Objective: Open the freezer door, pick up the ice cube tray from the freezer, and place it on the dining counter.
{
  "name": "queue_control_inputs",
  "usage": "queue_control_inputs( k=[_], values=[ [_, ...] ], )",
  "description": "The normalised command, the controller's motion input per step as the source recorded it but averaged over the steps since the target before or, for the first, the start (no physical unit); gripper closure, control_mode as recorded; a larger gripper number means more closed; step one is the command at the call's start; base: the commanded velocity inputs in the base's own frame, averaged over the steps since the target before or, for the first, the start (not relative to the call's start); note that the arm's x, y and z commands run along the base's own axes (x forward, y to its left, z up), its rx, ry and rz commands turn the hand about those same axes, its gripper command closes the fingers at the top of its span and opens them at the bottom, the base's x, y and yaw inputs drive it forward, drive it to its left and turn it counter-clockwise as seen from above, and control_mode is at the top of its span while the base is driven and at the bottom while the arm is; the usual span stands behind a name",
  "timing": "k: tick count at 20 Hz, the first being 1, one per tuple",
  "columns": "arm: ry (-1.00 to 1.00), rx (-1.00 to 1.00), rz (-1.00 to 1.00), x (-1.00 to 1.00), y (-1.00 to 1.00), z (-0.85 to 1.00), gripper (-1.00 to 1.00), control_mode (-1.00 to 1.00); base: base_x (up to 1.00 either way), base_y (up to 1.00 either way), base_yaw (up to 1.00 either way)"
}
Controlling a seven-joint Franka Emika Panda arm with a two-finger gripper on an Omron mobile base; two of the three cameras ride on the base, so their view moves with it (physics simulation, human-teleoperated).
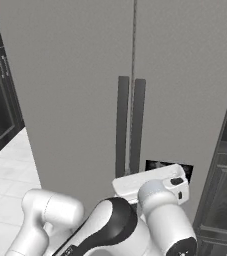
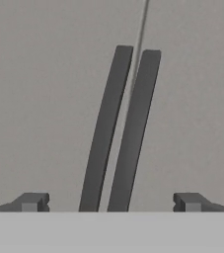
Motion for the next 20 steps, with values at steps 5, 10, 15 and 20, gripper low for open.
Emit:
queue_control_inputs(
  k=[5, 10, 15, 20],
  values=[
    [-0.04, 0.06, 0.0, 0.72, 0.0, 0.0, -1.0, -1.0, 0.0, 0.0, 0.0],
    [0.0, 0.09, 0.0, 0.64, 0.0, 0.0, -1.0, -1.0, 0.0, 0.0, 0.0],
    [0.0, 0.03, 0.0, 0.65, 0.01, 0.0, -1.0, -1.0, 0.0, 0.0, 0.0],
    [0.0, 0.01, 0.0, 0.48, 0.03, 0.0, -1.0, -1.0, 0.0, 0.0, 0.0]
  ],
)
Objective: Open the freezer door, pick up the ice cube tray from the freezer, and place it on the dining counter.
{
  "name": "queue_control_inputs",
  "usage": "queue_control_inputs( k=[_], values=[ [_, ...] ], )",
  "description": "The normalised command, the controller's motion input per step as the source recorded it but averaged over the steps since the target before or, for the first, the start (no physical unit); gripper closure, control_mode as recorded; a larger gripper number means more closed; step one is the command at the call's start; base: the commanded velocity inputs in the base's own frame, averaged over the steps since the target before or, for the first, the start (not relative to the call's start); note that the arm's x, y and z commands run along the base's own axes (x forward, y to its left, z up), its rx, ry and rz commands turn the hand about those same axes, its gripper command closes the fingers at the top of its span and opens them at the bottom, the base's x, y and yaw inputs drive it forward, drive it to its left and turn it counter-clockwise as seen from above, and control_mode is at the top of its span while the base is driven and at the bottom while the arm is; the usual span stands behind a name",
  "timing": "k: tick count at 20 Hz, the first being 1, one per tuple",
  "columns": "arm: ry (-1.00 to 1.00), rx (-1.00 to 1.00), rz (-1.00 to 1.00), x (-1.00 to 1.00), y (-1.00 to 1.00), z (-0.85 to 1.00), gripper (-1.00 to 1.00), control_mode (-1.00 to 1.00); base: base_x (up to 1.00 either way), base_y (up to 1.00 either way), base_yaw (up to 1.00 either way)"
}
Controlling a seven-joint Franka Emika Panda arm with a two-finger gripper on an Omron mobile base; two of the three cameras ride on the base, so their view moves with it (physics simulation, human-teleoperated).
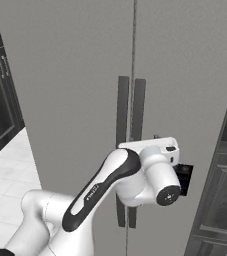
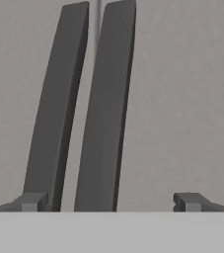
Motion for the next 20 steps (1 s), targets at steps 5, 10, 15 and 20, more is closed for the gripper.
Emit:
queue_control_inputs(
  k=[5, 10, 15, 20],
  values=[
    [0.0, 0.0, 0.02, 0.24, 0.0, 0.0, -1.0, -1.0, 0.0, 0.0, 0.0],
    [0.0, 0.0, 0.03, 0.07, 0.0, 0.0, -1.0, -1.0, 0.0, 0.0, 0.0],
    [0.0, 0.0, 0.06, 0.02, 0.06, 0.0, -1.0, -1.0, 0.0, 0.0, 0.0],
    [0.0, 0.0, 0.07, 0.0, 0.11, 0.0, -1.0, -1.0, 0.0, 0.0, 0.0]
  ],
)
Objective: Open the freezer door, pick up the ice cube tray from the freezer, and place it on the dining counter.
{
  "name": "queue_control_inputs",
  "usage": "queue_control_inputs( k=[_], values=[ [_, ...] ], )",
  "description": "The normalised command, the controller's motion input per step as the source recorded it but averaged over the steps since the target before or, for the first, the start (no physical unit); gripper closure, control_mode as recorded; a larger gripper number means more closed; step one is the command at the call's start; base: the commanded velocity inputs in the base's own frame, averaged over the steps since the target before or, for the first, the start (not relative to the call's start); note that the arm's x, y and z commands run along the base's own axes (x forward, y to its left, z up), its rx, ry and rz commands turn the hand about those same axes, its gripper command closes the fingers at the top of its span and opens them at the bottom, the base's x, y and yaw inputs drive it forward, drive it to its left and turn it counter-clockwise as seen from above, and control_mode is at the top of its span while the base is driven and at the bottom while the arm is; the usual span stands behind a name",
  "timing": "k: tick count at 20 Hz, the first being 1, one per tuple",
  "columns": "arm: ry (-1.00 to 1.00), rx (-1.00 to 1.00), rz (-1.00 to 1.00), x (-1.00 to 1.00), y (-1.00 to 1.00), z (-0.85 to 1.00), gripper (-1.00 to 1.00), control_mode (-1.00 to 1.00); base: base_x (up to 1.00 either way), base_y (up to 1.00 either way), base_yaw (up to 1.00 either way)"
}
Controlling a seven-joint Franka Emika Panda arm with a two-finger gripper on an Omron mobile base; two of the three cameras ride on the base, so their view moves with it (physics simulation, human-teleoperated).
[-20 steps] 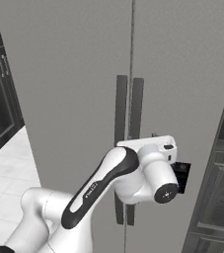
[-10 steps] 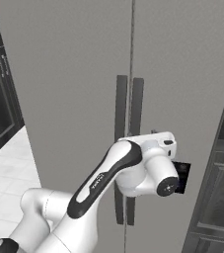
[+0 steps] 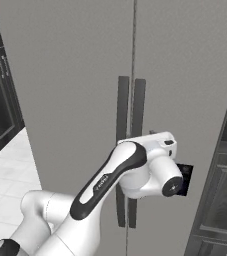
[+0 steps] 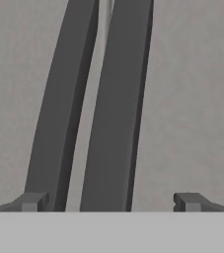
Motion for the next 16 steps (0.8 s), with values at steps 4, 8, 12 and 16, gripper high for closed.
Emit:
queue_control_inputs(
  k=[4, 8, 12, 16],
  values=[
    [0.0, 0.0, 0.06, 0.01, 0.06, 0.0, -1.0, -1.0, 0.0, 0.0, 0.0],
    [0.0, 0.0, 0.01, 0.18, 0.0, 0.0, -1.0, -1.0, 0.0, 0.0, 0.0],
    [0.0, 0.0, 0.0, 0.29, 0.0, 0.0, -1.0, -1.0, 0.0, 0.0, 0.0],
    [0.0, 0.0, 0.0, 0.22, 0.0, 0.0, -1.0, -1.0, 0.0, 0.0, 0.0]
  ],
)
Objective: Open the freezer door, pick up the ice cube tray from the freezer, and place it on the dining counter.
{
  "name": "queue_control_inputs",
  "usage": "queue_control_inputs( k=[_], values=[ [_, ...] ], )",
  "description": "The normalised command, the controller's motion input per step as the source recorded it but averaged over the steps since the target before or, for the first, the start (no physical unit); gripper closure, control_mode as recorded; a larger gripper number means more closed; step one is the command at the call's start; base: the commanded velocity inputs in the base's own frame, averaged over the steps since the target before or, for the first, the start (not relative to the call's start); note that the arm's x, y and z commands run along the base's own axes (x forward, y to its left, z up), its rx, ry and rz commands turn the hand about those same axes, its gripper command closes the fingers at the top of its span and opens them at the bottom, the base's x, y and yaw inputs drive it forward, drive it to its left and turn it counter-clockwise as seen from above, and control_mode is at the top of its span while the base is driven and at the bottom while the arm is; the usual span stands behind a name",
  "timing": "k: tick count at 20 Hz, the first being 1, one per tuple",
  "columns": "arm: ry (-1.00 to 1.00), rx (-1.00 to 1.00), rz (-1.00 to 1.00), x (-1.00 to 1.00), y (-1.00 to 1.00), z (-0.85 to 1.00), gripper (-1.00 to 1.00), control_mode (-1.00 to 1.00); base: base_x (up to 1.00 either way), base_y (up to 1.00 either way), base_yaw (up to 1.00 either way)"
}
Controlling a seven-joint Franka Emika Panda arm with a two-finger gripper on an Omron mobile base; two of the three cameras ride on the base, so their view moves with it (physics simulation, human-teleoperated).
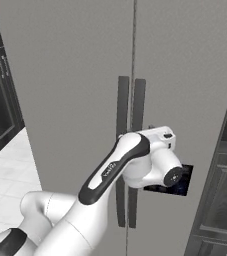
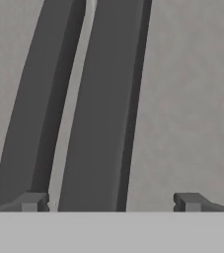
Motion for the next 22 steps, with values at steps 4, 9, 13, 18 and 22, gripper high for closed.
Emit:
queue_control_inputs(
  k=[4, 9, 13, 18, 22],
  values=[
    [0.0, 0.0, 0.0, 0.23, 0.0, 0.0, -1.0, -1.0, 0.0, 0.0, 0.0],
    [0.0, 0.0, 0.0, 0.19, 0.02, 0.0, 1.0, -1.0, 0.0, 0.0, 0.0],
    [0.0, 0.0, 0.0, 0.01, 0.01, 0.0, 1.0, -1.0, 0.0, 0.0, 0.0],
    [0.0, 0.0, 0.0, -0.03, 0.0, 0.0, 1.0, -1.0, 0.0, 0.0, 0.0],
    [0.0, 0.0, 0.0, -0.45, -0.06, 0.0, 1.0, -1.0, 0.0, 0.0, 0.0]
  ],
)
